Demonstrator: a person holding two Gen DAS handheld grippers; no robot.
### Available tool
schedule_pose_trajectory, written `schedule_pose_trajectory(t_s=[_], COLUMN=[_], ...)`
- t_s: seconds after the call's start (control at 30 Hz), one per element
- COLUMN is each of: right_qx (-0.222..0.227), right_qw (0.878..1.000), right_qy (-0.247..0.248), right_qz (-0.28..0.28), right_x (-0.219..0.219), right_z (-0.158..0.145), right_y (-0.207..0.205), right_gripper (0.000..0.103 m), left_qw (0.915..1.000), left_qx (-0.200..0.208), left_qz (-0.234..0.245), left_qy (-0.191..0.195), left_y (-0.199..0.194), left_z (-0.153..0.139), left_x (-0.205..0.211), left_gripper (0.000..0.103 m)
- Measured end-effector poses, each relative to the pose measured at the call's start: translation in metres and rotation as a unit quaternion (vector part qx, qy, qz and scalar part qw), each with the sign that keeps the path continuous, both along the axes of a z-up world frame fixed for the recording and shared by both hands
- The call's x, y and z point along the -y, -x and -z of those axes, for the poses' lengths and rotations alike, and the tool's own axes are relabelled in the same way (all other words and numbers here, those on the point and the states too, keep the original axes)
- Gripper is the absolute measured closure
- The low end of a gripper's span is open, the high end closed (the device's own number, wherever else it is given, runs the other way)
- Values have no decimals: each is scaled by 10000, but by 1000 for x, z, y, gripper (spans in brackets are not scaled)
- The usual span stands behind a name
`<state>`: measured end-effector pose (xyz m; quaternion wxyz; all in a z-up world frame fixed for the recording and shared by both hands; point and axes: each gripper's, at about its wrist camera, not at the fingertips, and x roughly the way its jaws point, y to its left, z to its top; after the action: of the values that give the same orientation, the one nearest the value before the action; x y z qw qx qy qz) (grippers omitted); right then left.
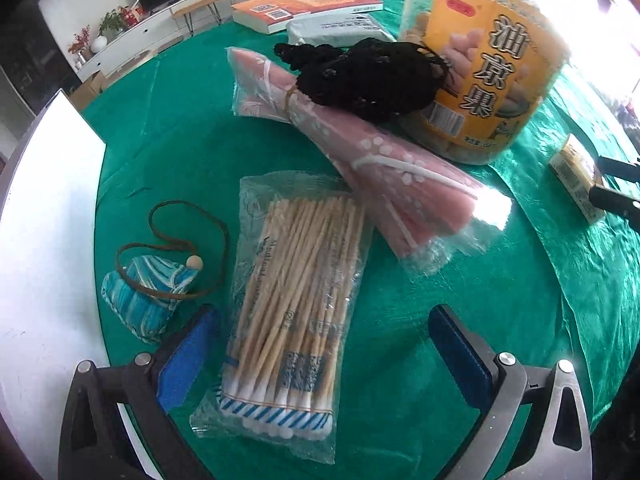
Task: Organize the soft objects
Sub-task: 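Grasp the cotton swab bag with the left tool while the right tool lifts the tissue pack, then drop the swab bag into the white box while the right tool drops the tissue pack there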
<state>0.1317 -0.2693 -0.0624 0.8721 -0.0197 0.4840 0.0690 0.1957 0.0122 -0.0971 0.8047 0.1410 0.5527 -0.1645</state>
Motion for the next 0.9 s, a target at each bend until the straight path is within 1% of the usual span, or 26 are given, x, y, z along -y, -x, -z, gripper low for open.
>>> schedule_pose_trajectory(t_s=[0.03,0.07,0.1,0.13,0.17,0.23,0.33,0.37,0.43,0.5,0.6,0.7,0.8,0.9], right_qx=[-250,-457,-576,-651,-650,-543,-290,-216,24,377,825,1176,1345,1262], right_qw=[9996,9987,9982,9979,9979,9975,9937,9916,9891,9891,9889,9890,9876,9805], right_qy=[15,-11,45,10,-38,-57,-499,-635,-809,-720,-654,-662,-808,-1326], right_qz=[-128,-205,-151,-69,70,441,963,1103,1234,1226,1051,608,-22,-720], right_x=[-3,-3,-2,2,6,19,42,49,55,53,43,15,-36,-102], right_z=[5,9,13,13,11,3,-10,-15,-32,-56,-99,-136,-165,-182], right_y=[-8,-15,-21,-27,-33,-46,-66,-72,-80,-81,-79,-76,-67,-56], right_gripper=[29,36,48,49,49,49,49,49,49,49,49,49,49,49], left_qw=[9999,9997,9993,9989,9977,9937,9896,9871,9808,9752,9673,9606,9565,9534], left_qx=[-2,60,192,223,208,153,279,325,397,536,783,1022,1247,1502], left_qz=[-61,-167,-282,-351,-475,-717,-883,-936,-1032,-1090,-1145,-1248,-1492,-1874], left_qy=[132,177,141,215,441,846,1105,1255,1606,1851,2124,2265,2176,1825], left_y=[-1,-1,-1,-1,-2,-4,5,9,17,25,30,48,69,95], left_z=[-1,-4,-8,-11,-14,-23,-38,-45,-63,-83,-107,-135,-158,-174], left_x=[-3,-6,-11,-16,-23,-38,-52,-57,-64,-71,-89,-114,-148,-197], left_gripper=[18,39,53,62,66,68,68,68,68,68,68,68,68,68])
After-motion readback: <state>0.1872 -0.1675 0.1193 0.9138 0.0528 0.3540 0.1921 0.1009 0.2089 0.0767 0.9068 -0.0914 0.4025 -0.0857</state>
